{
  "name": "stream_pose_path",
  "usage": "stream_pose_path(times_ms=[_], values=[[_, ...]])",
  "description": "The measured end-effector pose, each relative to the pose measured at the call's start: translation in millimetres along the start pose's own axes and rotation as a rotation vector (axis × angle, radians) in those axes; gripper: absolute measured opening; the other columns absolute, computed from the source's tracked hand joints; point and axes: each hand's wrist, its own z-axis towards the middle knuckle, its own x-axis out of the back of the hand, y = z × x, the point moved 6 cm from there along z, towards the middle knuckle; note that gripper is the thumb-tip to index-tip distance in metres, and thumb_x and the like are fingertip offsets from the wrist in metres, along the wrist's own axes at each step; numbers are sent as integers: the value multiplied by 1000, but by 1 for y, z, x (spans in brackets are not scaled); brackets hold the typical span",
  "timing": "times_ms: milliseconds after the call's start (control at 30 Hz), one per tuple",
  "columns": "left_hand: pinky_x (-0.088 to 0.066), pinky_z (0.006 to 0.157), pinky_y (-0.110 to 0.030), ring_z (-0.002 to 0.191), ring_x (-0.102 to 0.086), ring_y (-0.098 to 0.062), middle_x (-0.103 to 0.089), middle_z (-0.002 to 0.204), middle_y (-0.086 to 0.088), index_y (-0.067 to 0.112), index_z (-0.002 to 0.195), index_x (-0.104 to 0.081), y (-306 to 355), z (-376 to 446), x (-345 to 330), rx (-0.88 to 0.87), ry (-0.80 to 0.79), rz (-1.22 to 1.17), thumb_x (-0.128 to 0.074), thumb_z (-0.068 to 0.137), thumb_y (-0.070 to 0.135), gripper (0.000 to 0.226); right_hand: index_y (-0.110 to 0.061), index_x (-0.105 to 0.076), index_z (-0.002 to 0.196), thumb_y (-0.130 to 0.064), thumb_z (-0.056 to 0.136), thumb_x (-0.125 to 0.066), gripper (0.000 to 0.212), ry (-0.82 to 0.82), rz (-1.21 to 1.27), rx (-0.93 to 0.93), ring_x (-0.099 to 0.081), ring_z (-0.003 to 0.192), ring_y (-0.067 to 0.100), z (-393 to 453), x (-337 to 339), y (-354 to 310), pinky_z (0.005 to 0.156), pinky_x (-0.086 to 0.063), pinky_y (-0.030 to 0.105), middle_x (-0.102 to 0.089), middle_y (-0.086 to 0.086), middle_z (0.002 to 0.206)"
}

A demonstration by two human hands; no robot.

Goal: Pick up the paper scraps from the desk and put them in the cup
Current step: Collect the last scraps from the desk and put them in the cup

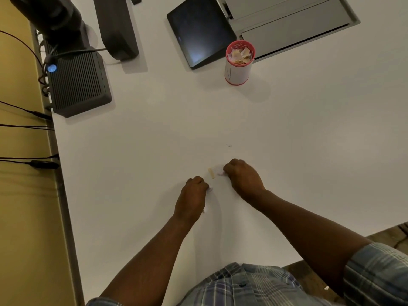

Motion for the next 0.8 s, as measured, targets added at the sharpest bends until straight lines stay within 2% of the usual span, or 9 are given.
stream_pose_path(times_ms=[100, 200, 333, 433, 567, 633, 733, 800], values=[[-45, 66, -20, 70, -60, -11, -67, 75, -1, 8, 72, -71, -9, 11, 15, 169, 113, -152, -66, 77, 3, 8, -11, -74, 85, -10, 86, -59, 15, 127, 274, -269, -63, 76, 21, 12, 21, 24, 70, -48, 29, -71, 7, 87], [-41, 61, -2, 63, -61, -1, -73, 73, 2, 12, 75, -76, -22, 28, 35, 370, 204, -287, -75, 72, 13, 3, -22, -74, 74, -15, 79, -67, 12, 130, 465, -482, -62, 62, 8, 22, 38, 49, 64, -48, 15, -71, -4, 73], [-48, 65, -7, 65, -63, 9, -70, 69, 12, 21, 74, -76, -34, 58, 53, 505, 205, -511, -81, 70, 34, 15, -29, -70, 66, -21, 78, -76, 16, 189, 699, -576, -69, 61, 1, 42, 67, 70, 61, -50, 9, -71, -11, 69], [-49, 66, -10, 69, -66, 4, -72, 72, 9, 20, 74, -76, -35, 83, 69, 492, 221, -525, -81, 69, 36, 18, -28, -71, 65, -15, 79, -75, 20, 297, 781, -561, -70, 64, 9, 72, 102, 77, 68, -56, 18, -71, -10, 67], [-52, 69, -17, 71, -67, -2, -72, 74, 8, 19, 74, -75, -35, 111, 82, 471, 213, -484, -79, 71, 38, 19, -28, -71, 71, -21, 82, -72, 13, 463, 713, -464, -70, 68, 8, 126, 161, 76, 79, -58, 30, -71, -10, 71], [-52, 69, -18, 71, -67, -3, -72, 74, 7, 20, 74, -75, -36, 121, 84, 473, 215, -485, -79, 71, 38, 19, -24, -74, 82, -29, 84, -70, 6, 514, 562, -378, -69, 70, 6, 154, 189, 70, 78, -56, 25, -71, -10, 74], [-52, 69, -18, 70, -67, -4, -72, 72, 8, 20, 73, -75, -35, 129, 83, 478, 208, -509, -80, 70, 36, 17, -10, -73, 97, -25, 90, -62, 20, 551, 230, -262, -66, 75, 9, 192, 214, 60, 67, -44, 6, -74, 4, 90], [-50, 66, -14, 68, -66, -1, -72, 73, 8, 21, 73, -74, -33, 130, 82, 469, 197, -515, -80, 71, 36, 16, -5, -72, 103, -21, 91, -61, 23, 512, 97, -222, -68, 84, 17, 216, 217, 57, 73, -44, 10, -73, 10, 99]])
